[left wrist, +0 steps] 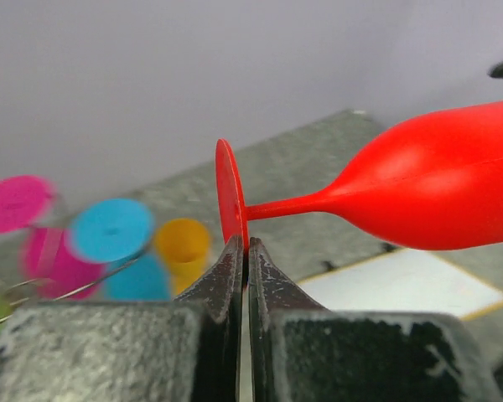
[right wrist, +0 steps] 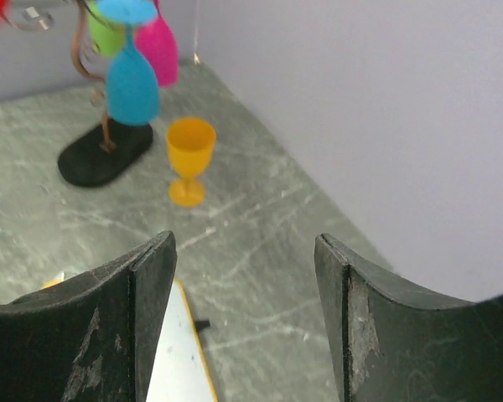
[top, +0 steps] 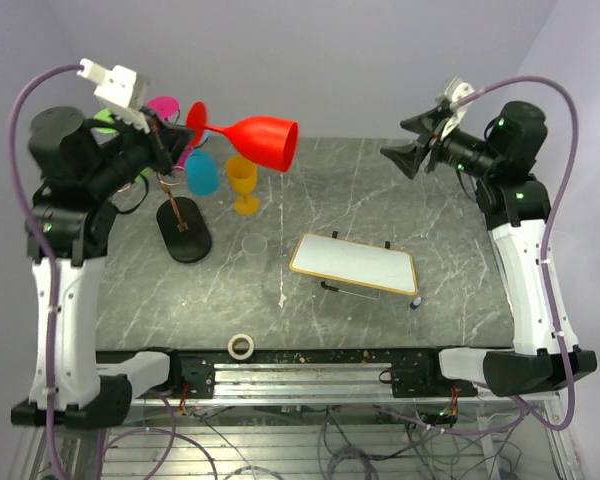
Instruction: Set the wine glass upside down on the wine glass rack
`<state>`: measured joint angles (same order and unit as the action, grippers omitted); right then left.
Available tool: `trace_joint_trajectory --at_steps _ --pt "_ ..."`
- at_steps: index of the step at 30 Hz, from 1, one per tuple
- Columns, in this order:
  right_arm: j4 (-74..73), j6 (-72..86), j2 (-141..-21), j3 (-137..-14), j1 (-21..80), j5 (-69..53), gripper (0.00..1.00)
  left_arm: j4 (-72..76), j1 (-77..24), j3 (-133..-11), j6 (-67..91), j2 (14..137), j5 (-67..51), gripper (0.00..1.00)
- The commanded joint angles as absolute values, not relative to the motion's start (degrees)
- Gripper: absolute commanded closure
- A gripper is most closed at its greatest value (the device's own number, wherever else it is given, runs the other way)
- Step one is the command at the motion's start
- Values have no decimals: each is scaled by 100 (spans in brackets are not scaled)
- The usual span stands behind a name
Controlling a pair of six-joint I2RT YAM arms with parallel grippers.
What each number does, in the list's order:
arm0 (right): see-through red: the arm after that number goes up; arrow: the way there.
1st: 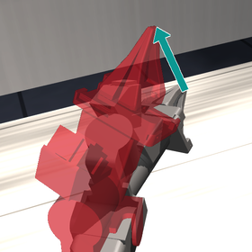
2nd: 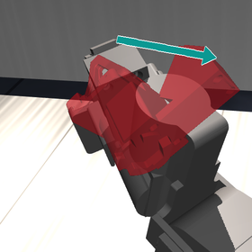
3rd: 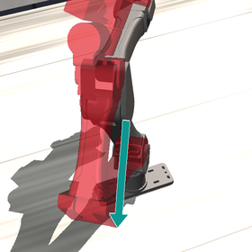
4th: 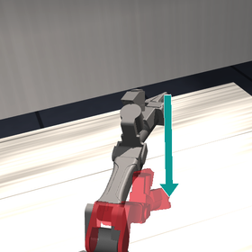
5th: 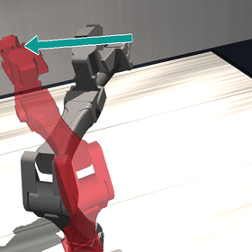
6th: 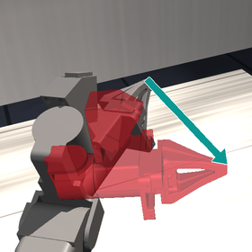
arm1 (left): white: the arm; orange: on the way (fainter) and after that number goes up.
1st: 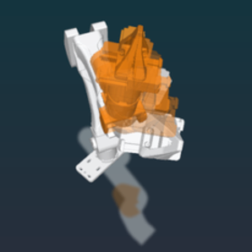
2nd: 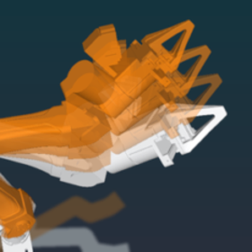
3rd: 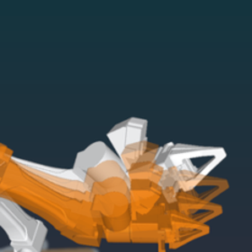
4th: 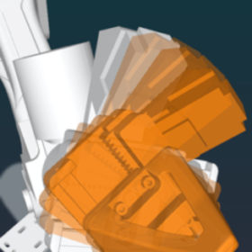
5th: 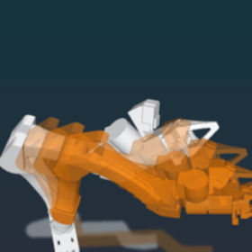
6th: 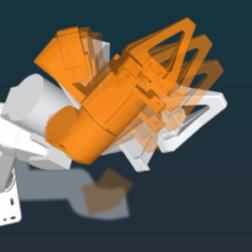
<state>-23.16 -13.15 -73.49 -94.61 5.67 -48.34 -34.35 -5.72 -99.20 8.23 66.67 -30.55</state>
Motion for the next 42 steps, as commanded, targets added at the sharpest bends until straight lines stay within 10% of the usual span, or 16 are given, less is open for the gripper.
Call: trace_joint_trajectory --at_steps 1,21,42 --pt "-2477 -1957 -7112 -8504 540 -4279 33 -4415 -260 -10193 -1428 6080 -1652 93" --pt "-1765 -2293 -6516 -6011 541 -4492 31 -6684 758 -9717 -5626 4634 -140 93" --pt "-1669 -2249 -6391 -5915 538 -4559 29 -4480 765 -8195 -6937 4979 2027 93"
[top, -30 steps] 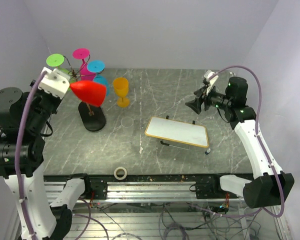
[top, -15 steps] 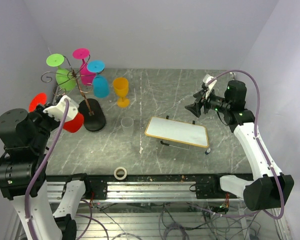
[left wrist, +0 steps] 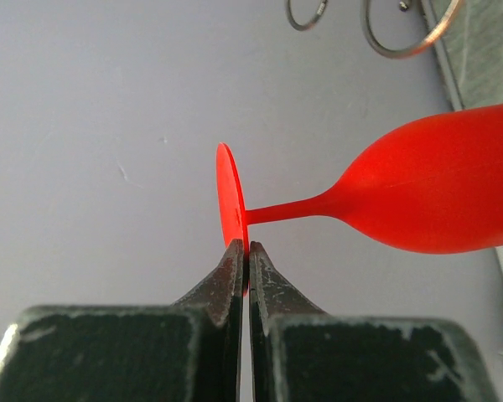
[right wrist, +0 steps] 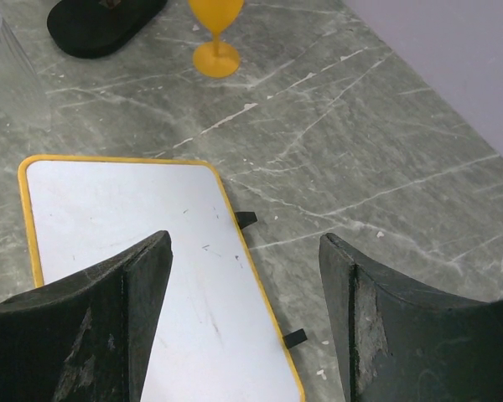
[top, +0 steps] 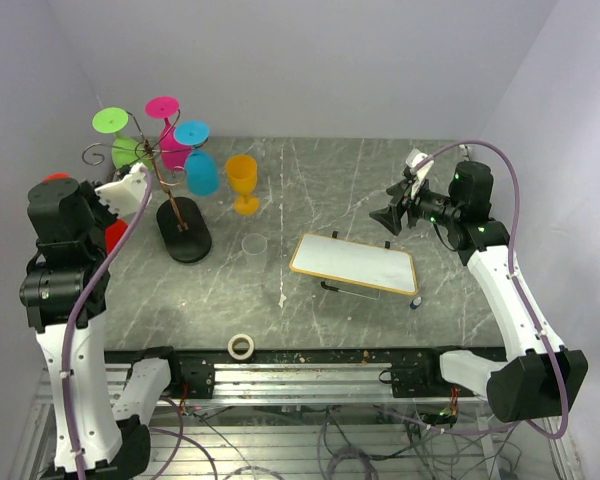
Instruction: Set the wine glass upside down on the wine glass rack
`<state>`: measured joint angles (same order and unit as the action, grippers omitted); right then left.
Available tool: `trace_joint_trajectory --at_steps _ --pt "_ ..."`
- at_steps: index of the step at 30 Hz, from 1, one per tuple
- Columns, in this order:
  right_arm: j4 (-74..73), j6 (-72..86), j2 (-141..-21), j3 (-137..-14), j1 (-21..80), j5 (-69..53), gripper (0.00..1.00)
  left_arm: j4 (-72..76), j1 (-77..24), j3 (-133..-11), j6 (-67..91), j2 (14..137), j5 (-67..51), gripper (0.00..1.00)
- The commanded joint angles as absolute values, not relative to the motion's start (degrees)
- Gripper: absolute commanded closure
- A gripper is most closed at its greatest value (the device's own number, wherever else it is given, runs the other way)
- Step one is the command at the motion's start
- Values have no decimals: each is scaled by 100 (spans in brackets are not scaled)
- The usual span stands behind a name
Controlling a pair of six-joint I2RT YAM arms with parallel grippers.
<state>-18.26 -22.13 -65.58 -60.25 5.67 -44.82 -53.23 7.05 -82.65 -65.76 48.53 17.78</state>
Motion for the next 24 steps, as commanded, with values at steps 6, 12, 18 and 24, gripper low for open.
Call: trace_joint_trajectory --at_steps 6,12,18,24 --pt "-1641 -2222 -6276 -5906 536 -4565 29 -3781 761 -7903 -7373 5329 2160 93" --pt "-1572 -2169 -6239 -5858 534 -4657 29 -3438 759 -7931 -7462 5674 1913 93" --pt "-1555 -2181 -6180 -5836 541 -4641 29 -3392 761 -8065 -7412 5987 1446 93" --pt "-1570 -2204 -6171 -5837 537 -4622 28 -3363 761 -8222 -7365 6265 1279 93"
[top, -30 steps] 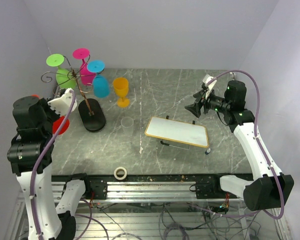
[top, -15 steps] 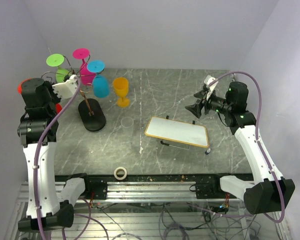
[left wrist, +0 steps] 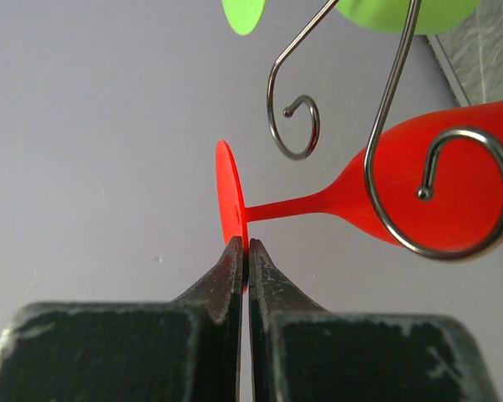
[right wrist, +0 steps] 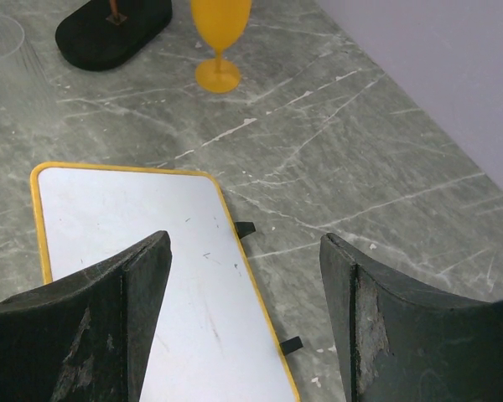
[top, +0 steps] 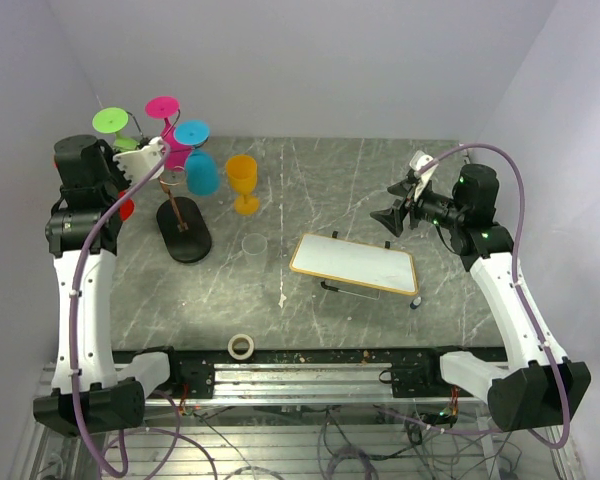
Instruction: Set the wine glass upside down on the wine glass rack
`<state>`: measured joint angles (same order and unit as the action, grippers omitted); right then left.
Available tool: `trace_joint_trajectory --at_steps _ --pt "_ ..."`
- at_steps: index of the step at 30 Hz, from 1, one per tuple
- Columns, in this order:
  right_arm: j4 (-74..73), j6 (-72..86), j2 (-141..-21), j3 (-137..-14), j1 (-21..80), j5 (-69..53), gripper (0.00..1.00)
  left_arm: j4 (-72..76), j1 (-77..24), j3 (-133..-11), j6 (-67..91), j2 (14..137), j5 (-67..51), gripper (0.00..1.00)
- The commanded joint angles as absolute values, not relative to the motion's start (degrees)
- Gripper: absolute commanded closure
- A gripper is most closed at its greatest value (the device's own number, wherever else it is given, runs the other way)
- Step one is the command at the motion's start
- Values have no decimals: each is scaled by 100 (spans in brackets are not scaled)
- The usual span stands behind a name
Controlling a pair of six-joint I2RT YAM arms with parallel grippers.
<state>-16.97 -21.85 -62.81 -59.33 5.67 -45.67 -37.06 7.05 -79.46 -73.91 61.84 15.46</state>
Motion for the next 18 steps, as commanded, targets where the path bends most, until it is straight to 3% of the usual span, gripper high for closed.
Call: trace_joint_trajectory --at_steps 1,18 --pt "-1568 -2201 -6179 -5844 543 -4631 28 -3332 763 -8233 -7339 6278 1223 93" --pt "-1504 -2207 -6143 -5775 536 -4599 28 -3056 749 -8434 -6950 6688 415 93"
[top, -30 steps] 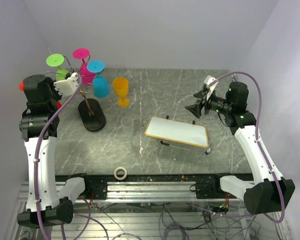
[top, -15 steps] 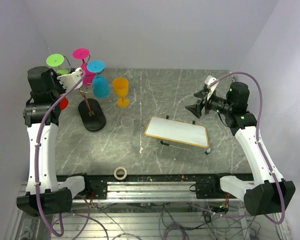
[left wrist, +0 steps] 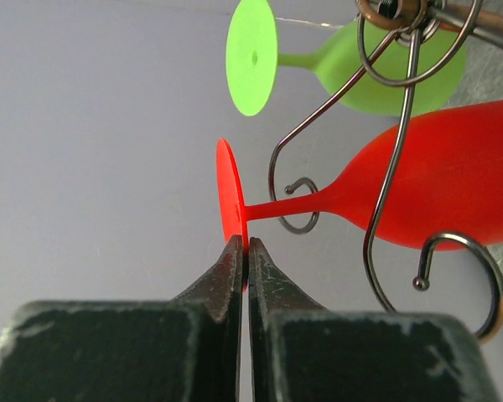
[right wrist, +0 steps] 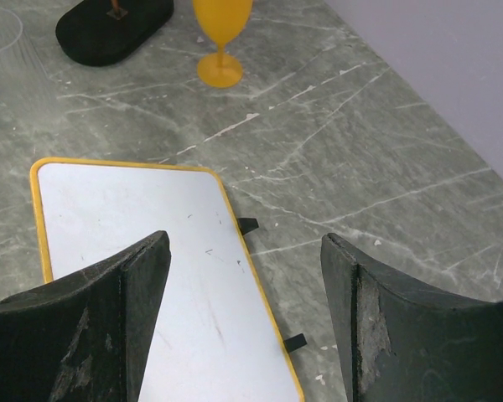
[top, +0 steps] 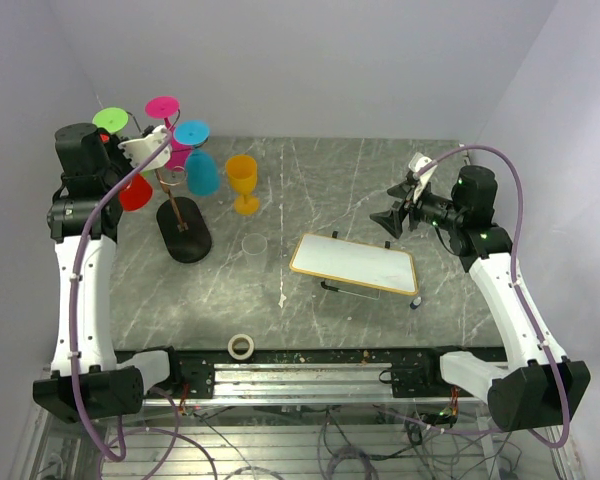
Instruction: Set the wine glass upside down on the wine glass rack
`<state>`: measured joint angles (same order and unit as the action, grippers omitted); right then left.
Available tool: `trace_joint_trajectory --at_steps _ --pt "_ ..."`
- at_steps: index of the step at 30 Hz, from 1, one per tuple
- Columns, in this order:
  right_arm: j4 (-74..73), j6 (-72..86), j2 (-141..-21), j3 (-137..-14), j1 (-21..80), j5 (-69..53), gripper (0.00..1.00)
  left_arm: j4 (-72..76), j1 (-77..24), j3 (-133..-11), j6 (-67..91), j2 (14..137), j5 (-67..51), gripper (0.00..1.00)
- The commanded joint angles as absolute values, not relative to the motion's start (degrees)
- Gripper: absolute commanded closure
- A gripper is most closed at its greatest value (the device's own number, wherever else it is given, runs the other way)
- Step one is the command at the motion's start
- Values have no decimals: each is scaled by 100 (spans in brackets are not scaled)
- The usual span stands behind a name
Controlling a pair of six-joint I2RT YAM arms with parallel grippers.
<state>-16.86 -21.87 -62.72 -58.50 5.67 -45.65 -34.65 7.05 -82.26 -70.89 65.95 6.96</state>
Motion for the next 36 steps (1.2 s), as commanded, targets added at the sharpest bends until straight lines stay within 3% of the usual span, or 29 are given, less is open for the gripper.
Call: trace_joint_trajectory --at_steps 1,36 --pt "-1499 -2205 -6136 -5772 544 -4611 28 -3007 747 -8434 -6928 6715 402 93" --pt "-1486 -2257 -6185 -5770 536 -4638 27 -2938 614 -8452 -6813 7277 1974 93"
